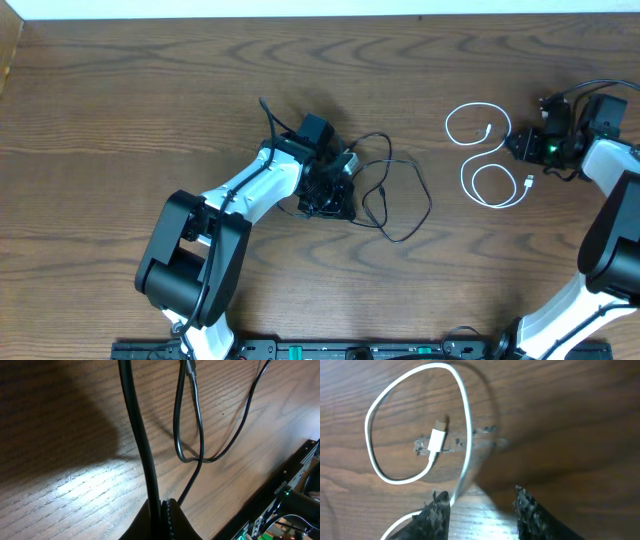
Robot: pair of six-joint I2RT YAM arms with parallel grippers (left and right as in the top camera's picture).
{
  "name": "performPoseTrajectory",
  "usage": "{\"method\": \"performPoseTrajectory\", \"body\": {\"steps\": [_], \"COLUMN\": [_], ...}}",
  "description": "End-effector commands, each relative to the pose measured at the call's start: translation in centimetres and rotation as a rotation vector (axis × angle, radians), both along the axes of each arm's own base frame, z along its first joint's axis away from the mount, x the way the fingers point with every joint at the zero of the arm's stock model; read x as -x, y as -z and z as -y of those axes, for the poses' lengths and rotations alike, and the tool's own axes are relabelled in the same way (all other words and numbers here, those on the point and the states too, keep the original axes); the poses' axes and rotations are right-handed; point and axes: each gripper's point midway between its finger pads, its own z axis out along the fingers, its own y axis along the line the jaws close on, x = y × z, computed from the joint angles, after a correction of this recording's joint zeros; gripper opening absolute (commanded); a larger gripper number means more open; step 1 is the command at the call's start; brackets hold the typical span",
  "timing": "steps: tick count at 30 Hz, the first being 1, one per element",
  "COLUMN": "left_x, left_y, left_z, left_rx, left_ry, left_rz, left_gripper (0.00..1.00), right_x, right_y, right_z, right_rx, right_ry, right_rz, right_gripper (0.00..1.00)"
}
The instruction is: Untangle cables
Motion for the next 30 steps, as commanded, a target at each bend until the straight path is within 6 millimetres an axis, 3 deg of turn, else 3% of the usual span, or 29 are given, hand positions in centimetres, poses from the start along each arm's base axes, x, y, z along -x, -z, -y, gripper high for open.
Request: {"method": "performPoseTrajectory", "body": {"steps": [1,15,18,23,27,30], "left_x": [0.3,0.3,0.3,0.3,0.3,0.3], "left_y": [0.4,0.4,0.4,0.4,0.4,0.4], "left_z": [-0.3,-0.3,-0.3,-0.3,-0.3,-0.3], "left_rx": [-0.011,-0.015,-0.015,-0.015,-0.016,-0.016], "left_ry": [0.013,-0.005,-0.005,-0.005,-0.005,-0.005], "left_rz": [0.001,-0.012,-0.012,-0.012,-0.012,-0.012], "left_gripper": [0.08,0.07,0.07,0.07,0.07,0.07], "right_x": [0.1,-0.8,-1.1,-1.3,-1.4,-1.6], "right_y": [1.1,3.5,3.3,3.3,2.9,1.2], "right_z": [-1.2,-2.4,-2.9,-3.5,-3.4,-2.0], "right_rx": [-0.066,-0.12,-0.128,-0.13,-0.127,-0.076], "right_ry": [-0.035,0.017,0.023,0.013,0.016,0.048], "right_rz": [-0.005,-0.04,-0.035,-0.032,-0.026,-0.002], "right_gripper": [0.4,0.38,0.31,0.01,0.01,0.01]}}
